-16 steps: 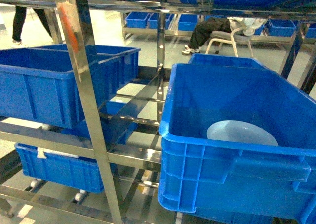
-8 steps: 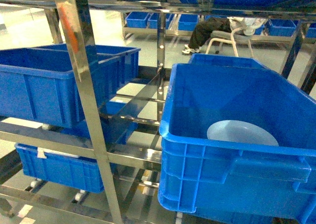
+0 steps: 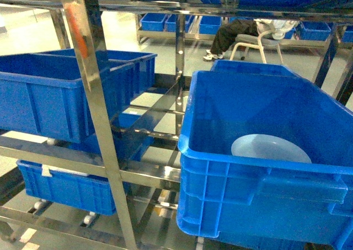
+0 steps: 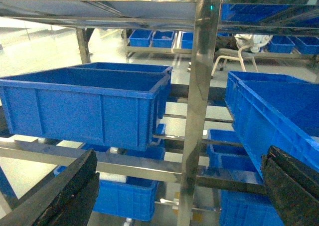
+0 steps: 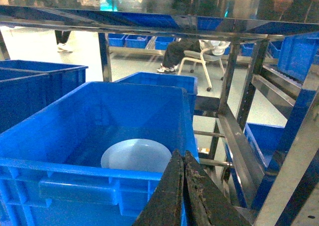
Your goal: Place blue tray on left shelf second layer neatly
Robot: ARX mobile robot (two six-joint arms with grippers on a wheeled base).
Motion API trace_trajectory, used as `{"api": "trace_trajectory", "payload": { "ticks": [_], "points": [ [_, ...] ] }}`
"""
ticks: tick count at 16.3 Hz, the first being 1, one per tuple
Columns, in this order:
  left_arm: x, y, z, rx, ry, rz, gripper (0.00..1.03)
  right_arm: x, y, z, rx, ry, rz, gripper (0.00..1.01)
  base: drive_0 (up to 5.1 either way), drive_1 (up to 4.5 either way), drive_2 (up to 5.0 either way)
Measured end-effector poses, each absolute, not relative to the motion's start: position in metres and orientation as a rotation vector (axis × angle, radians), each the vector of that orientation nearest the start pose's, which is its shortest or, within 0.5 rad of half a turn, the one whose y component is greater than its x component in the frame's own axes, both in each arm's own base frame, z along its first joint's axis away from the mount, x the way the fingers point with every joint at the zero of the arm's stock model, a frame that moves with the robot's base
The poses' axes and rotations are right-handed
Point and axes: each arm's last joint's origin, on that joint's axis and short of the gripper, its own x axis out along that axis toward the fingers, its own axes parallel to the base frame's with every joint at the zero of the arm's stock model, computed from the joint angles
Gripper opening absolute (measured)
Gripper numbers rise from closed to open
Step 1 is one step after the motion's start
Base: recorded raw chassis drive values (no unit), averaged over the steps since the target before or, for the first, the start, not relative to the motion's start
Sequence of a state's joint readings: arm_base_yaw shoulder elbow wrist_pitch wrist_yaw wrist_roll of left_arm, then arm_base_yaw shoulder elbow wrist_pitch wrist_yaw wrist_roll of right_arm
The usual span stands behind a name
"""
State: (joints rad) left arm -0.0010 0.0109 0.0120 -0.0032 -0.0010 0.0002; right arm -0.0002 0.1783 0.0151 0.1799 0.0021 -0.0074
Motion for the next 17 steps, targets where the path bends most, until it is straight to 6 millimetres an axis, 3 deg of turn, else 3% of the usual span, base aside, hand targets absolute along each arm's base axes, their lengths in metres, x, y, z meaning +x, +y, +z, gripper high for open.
{"api": "trace_trajectory", "payload": {
  "ticks": [5, 6, 15, 17],
  "points": [
    [0.098, 0.0, 0.166, 0.0, 0.002, 0.0, 0.98, 0.097, 0.0, 0.167, -0.007, 0.001, -0.003, 0.02, 0.0, 0.0, 0.0],
    [0.098, 0.0, 0.166, 0.0, 0.002, 0.001, 0.98, 0.097, 0.0, 0.168, -0.007, -0.01, -0.003, 0.07, 0.0, 0.0, 0.0],
    [0.098, 0.0, 0.166, 0.0, 0.002, 0.0, 0.98, 0.097, 0.0, 0.168, -0.007, -0.006, -0.002, 1.0, 0.0, 0.0, 0.0],
    [0.098, 0.0, 0.166, 0.0, 0.002, 0.0, 0.98, 0.097, 0.0, 0.168, -0.007, -0.006, -0.002, 0.98, 0.0, 0.0, 0.0]
  ]
}}
